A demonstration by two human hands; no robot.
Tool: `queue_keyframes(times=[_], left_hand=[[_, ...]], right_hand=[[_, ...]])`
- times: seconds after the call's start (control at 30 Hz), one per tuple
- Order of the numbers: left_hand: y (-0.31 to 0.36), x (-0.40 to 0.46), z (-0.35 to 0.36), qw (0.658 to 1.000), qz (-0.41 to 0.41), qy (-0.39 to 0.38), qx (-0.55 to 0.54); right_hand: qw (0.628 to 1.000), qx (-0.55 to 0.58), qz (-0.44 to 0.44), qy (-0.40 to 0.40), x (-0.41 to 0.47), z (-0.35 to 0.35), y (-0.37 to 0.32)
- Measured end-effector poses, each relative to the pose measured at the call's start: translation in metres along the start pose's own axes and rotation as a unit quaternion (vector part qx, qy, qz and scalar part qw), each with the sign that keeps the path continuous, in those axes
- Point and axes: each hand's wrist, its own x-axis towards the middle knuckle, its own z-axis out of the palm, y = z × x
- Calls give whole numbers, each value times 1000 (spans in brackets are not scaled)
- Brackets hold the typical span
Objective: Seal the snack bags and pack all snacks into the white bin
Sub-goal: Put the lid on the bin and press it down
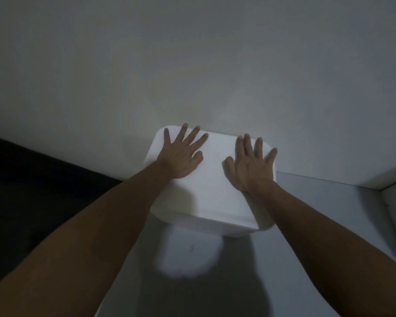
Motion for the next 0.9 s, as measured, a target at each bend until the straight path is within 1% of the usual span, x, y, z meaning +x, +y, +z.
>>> queue_keyframes(times=[0.1, 0.27, 0.43, 0.57, 0.67, 0.73, 0.77, 0.83, 0.9], left_hand=[[5, 7, 1, 1000, -1, 2, 8], [9, 6, 10, 1000, -19, 18, 10], [6, 8, 1, 1000, -22, 8, -4], [-6, -2, -3, 999, 6, -24, -33], [-32, -25, -6, 997, -40, 6, -66], [-45, -44, -5, 990, -90, -1, -111], [-46, -54, -3, 981, -121, -11, -150], [-44, -72, -3, 952, -181, -25, -247], [-41, -87, -3, 931, -208, -27, -299]], right_hand=[[1000, -1, -16, 19, 3, 2, -1], [1000, 0, 7, 17, 0, 6, -1], [999, 31, 4, 23, 2, -6, 0], [999, 40, 5, -24, -1, -8, 3], [991, 100, 66, -52, -5, -17, 14], [981, 141, 118, -60, -16, -22, 26], [976, 161, 135, -58, -25, -23, 30], [960, 223, 157, -59, -45, -20, 33], [935, 291, 192, -57, -64, -15, 29]])
